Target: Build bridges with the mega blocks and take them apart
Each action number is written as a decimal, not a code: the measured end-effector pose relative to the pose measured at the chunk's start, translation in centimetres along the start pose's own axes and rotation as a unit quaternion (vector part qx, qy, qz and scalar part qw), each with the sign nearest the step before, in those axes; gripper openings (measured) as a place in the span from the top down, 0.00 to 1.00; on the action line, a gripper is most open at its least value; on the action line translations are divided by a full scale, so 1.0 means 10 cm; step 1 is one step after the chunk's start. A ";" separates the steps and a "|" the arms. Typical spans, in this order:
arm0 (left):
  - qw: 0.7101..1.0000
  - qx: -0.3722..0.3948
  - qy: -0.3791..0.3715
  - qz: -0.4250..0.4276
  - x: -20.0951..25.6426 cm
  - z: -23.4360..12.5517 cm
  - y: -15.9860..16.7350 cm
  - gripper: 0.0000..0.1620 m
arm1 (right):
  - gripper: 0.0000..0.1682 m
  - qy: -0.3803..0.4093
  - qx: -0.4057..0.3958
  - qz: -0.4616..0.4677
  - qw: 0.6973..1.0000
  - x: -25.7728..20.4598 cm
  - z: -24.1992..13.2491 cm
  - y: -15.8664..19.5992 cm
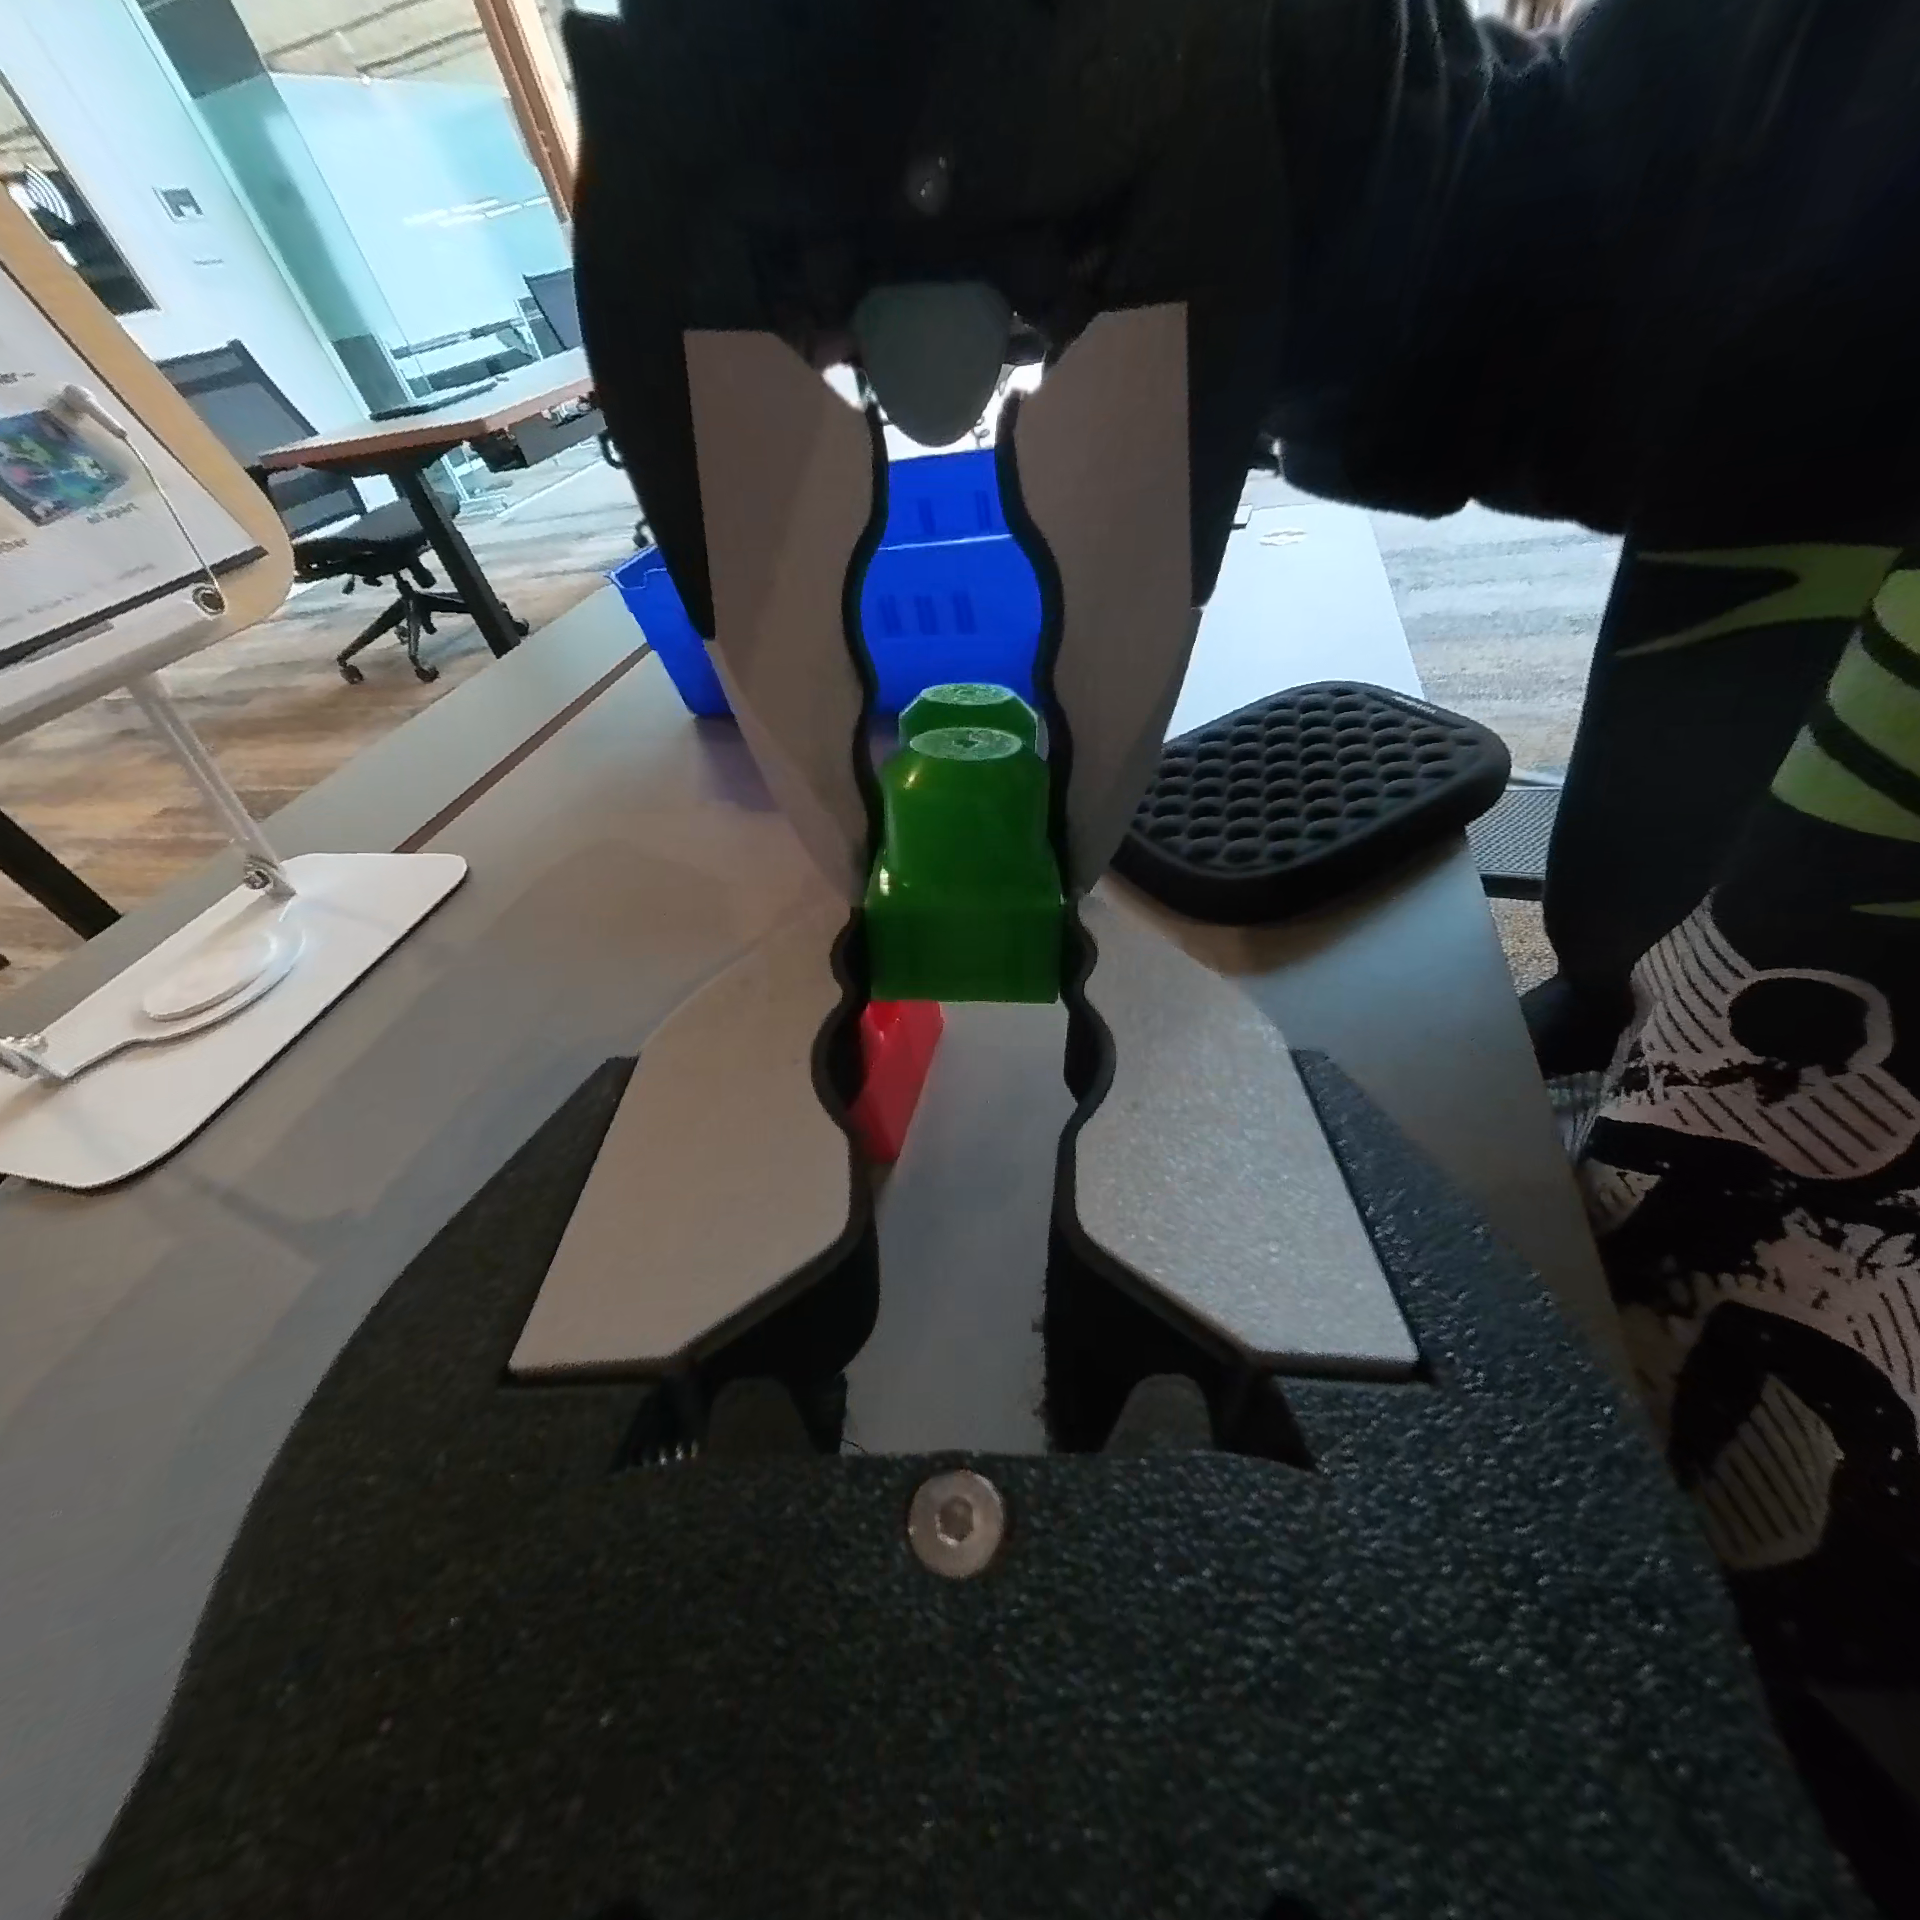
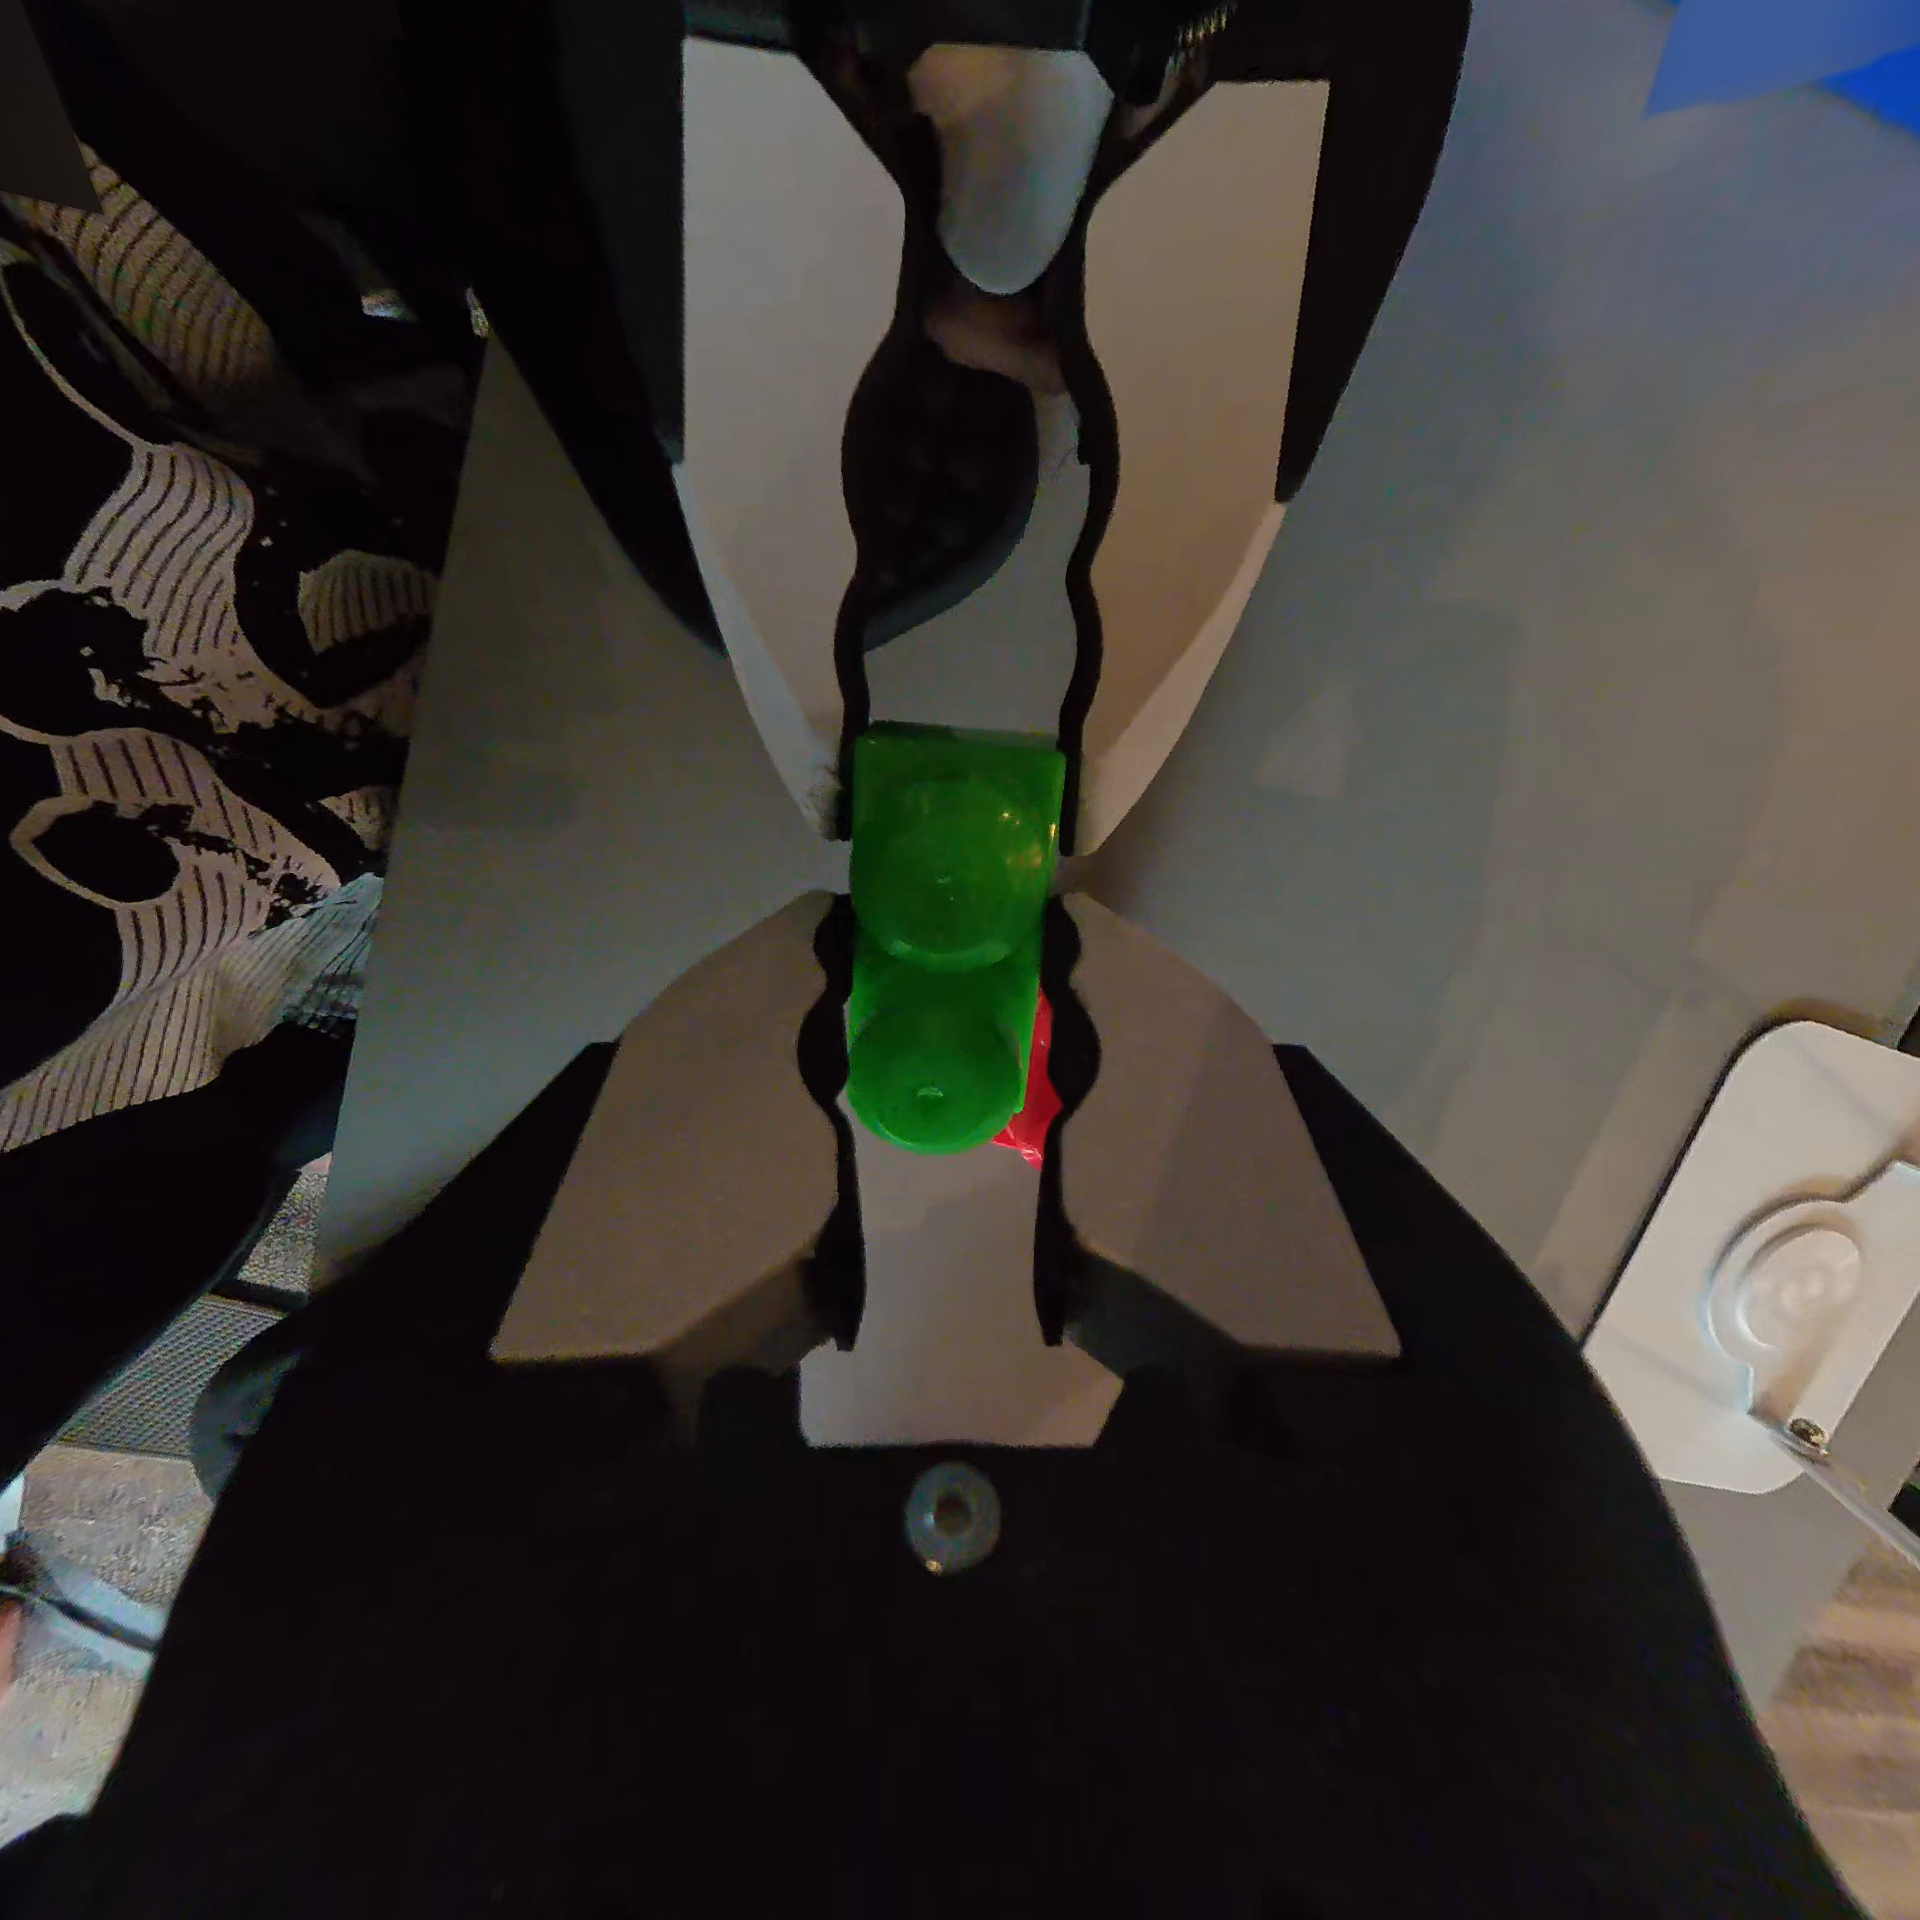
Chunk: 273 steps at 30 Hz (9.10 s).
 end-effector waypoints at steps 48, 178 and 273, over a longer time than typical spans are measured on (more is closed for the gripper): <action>0.997 -0.033 0.076 -0.008 -0.65 0.40 0.79 0.49 | 0.79 -0.012 -0.106 0.160 0.981 0.60 0.53 0.70; 0.989 -0.032 -0.139 -0.035 -1.06 -0.45 -0.13 0.54 | 0.73 0.187 0.420 0.185 0.868 0.18 0.47 1.50; 0.980 -0.069 0.060 -0.177 0.02 -0.14 0.04 0.78 | 0.79 -0.029 0.413 0.022 0.910 -0.07 0.25 0.31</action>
Point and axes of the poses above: each gripper's, where its closed fingertips meet, z out along the fingers, y out of its underside, x = y × z across the jaws, the point moved 9 cm from there along -z, back along the fingers, and after that the axes turned 15 degrees about -y, right-handed, at the moved point
